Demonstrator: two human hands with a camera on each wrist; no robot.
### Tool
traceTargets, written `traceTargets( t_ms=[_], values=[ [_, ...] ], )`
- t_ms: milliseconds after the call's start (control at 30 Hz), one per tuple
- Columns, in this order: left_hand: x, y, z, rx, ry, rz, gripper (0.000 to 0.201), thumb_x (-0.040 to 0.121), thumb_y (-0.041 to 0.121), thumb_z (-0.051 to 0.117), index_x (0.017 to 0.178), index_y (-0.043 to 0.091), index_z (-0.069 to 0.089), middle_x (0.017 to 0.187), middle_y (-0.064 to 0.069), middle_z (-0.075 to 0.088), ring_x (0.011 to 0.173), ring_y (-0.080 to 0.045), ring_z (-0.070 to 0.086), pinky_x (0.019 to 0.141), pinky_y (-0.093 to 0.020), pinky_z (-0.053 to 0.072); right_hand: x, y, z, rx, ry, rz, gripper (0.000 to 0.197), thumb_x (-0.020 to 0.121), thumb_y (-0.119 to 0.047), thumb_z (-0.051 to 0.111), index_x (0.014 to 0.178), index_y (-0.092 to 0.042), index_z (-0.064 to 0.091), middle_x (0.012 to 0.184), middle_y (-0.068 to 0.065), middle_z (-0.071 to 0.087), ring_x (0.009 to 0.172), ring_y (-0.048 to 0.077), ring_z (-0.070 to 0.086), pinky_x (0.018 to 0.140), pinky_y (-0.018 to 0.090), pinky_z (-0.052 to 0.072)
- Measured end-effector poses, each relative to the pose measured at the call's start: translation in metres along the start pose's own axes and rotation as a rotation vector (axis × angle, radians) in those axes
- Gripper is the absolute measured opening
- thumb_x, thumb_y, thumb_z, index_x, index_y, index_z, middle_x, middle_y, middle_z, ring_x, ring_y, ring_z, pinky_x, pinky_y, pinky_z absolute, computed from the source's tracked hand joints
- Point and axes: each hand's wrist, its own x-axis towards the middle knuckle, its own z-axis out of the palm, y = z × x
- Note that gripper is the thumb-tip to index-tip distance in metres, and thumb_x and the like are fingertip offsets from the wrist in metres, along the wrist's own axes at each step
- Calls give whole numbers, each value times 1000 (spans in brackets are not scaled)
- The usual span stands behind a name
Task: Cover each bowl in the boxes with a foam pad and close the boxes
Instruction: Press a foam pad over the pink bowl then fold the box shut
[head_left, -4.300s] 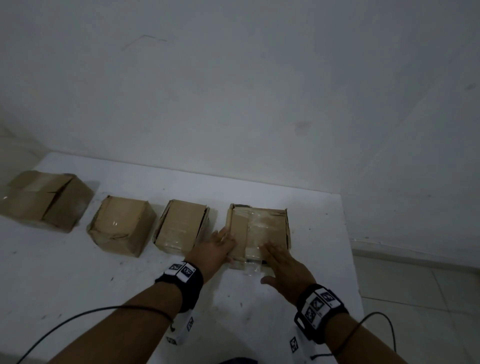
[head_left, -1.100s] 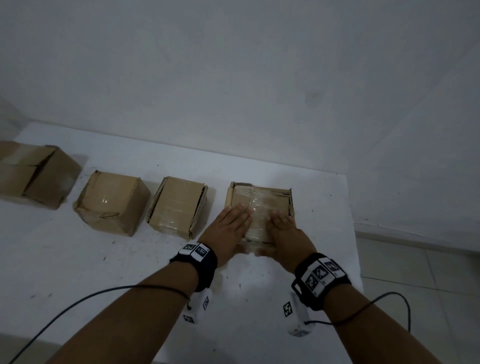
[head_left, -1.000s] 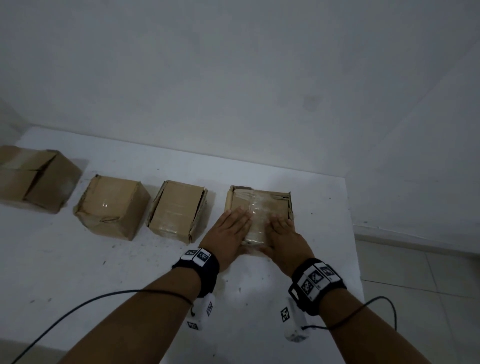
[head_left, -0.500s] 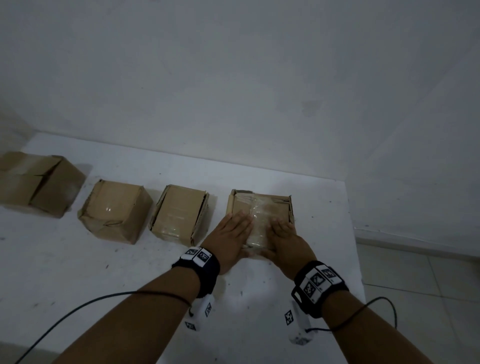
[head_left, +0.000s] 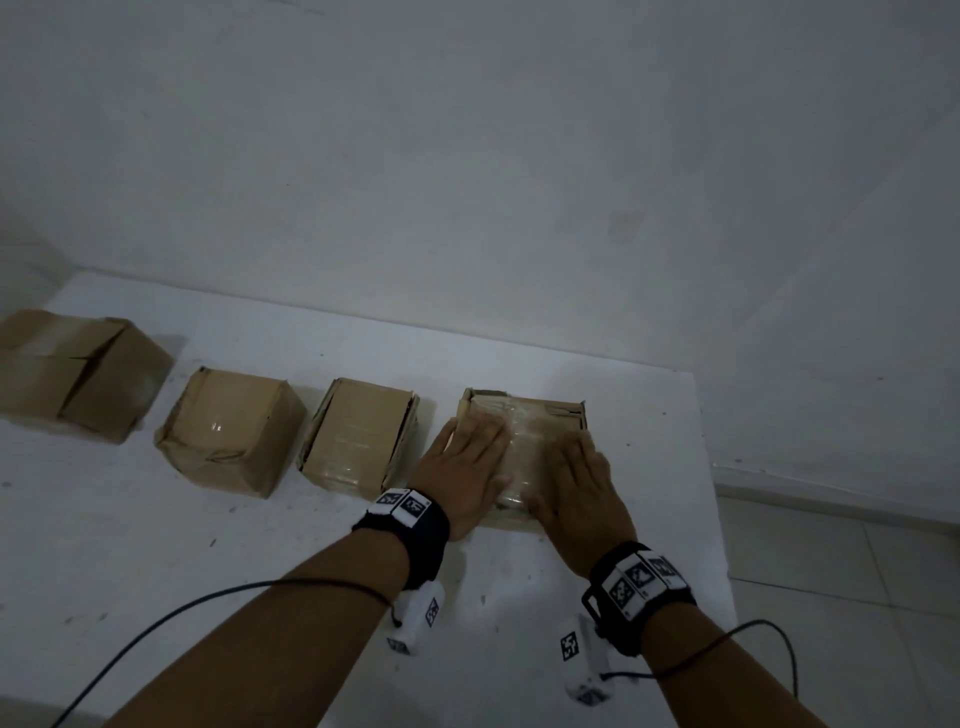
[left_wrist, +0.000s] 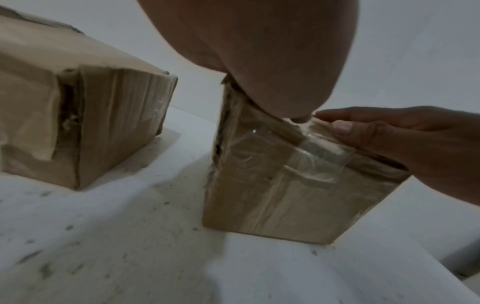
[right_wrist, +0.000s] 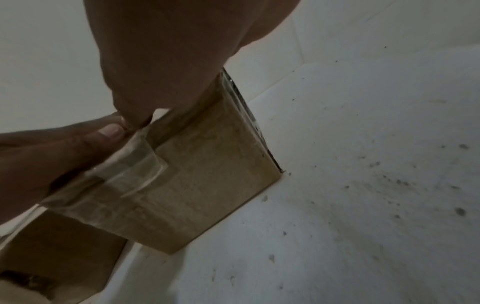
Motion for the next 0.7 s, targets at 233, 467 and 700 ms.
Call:
traceTargets(
  t_ms=[233, 467, 700],
  values=[
    [8, -8, 4, 37, -65, 35, 68, 97, 56, 14, 154, 22, 2, 162, 4, -6, 145, -23, -25, 119, -43, -11, 4, -9, 15, 9, -4, 101, 89, 88, -72, 24, 149, -7, 19, 157, 17, 15, 146, 30, -4, 118, 45, 19],
    [9, -10, 5, 33, -62, 50, 70, 97, 59, 17, 154, 20, 5, 163, 3, -4, 145, -25, -26, 119, -43, -11, 6, -10, 20, -38, 16, 96, 83, 92, -66, 26, 149, -6, 19, 157, 19, 14, 146, 33, -3, 117, 44, 15],
    [7, -8, -13, 30, -134, 34, 72, 97, 60, 15, 154, 21, -3, 163, 2, -8, 145, -24, -25, 118, -43, -12, 5, -14, 11, -54, -114, 136, 73, 95, -57, 7, 150, -9, 8, 158, 19, 3, 145, 36, -6, 117, 54, 14]
  ],
)
